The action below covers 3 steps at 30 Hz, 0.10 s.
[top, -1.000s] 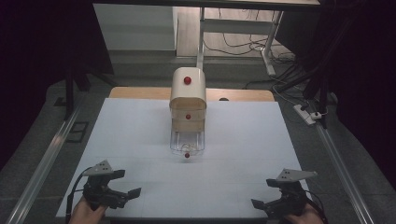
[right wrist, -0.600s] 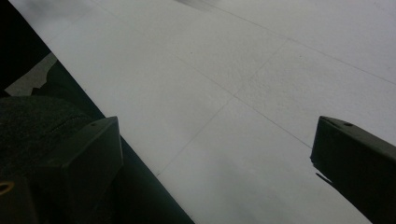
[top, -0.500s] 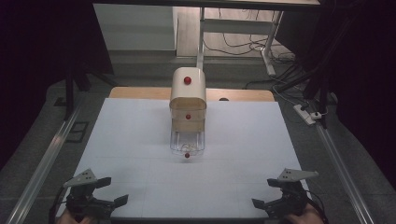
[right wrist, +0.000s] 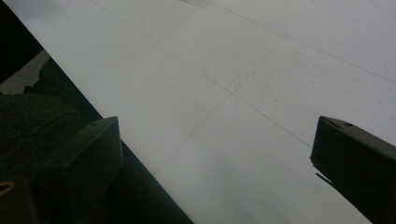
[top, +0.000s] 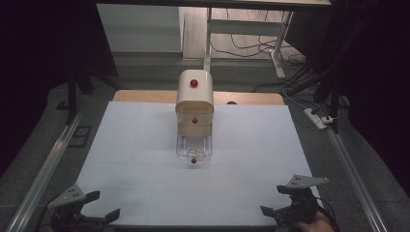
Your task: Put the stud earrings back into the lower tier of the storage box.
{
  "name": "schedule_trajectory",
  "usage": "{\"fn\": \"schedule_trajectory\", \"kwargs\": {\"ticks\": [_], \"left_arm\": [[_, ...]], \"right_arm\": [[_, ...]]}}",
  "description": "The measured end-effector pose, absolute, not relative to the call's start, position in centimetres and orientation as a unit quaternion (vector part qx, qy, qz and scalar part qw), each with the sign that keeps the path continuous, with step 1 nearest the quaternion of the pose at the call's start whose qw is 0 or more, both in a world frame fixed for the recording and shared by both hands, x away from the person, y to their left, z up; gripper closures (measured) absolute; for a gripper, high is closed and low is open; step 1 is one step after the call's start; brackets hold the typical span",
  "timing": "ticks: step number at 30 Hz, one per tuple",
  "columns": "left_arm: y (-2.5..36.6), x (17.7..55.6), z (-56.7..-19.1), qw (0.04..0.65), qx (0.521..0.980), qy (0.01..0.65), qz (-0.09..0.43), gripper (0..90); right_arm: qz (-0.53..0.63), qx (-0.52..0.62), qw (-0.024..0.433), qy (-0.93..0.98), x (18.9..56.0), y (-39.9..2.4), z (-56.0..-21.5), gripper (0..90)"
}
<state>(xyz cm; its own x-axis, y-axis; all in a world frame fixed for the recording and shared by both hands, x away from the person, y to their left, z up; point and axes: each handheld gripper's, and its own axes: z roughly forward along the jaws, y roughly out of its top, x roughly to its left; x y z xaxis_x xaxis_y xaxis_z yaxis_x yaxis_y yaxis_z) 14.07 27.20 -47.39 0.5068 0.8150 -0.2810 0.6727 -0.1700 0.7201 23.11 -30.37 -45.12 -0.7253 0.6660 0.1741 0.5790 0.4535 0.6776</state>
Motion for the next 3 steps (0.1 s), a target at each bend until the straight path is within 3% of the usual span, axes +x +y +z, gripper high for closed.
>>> {"fn": "schedule_trajectory", "kwargs": {"ticks": [3], "left_arm": [[27.27, 14.06, -47.39, 0.422, 0.758, 0.490, 0.082, 0.3]], "right_arm": [[0.371, 0.366, 0.059, 0.851, 23.16, -30.36, -45.16, 2.0]]}}
